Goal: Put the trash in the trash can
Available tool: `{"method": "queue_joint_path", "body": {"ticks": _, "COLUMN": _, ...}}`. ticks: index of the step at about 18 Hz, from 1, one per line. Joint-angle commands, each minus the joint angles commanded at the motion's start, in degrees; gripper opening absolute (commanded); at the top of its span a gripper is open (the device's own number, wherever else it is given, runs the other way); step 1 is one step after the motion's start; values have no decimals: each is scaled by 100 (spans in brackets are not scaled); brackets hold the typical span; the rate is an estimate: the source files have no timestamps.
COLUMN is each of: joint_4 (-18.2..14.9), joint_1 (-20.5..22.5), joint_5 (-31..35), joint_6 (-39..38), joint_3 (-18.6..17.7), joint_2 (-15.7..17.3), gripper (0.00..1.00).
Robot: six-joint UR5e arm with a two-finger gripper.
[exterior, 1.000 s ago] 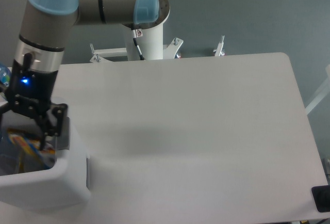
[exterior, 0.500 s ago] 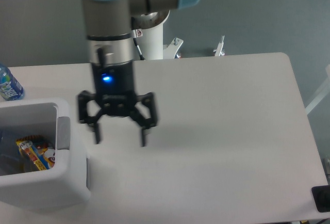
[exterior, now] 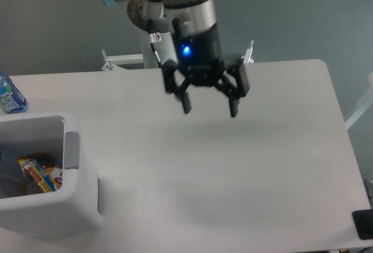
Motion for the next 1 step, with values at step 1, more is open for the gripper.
{"method": "queue_joint_path", "body": {"ticks": 1, "joint_4": -53, "joint_1": 27, "joint_5": -17, "joint_6": 0, "joint_3": -17, "joint_2": 27, "gripper": 100}}
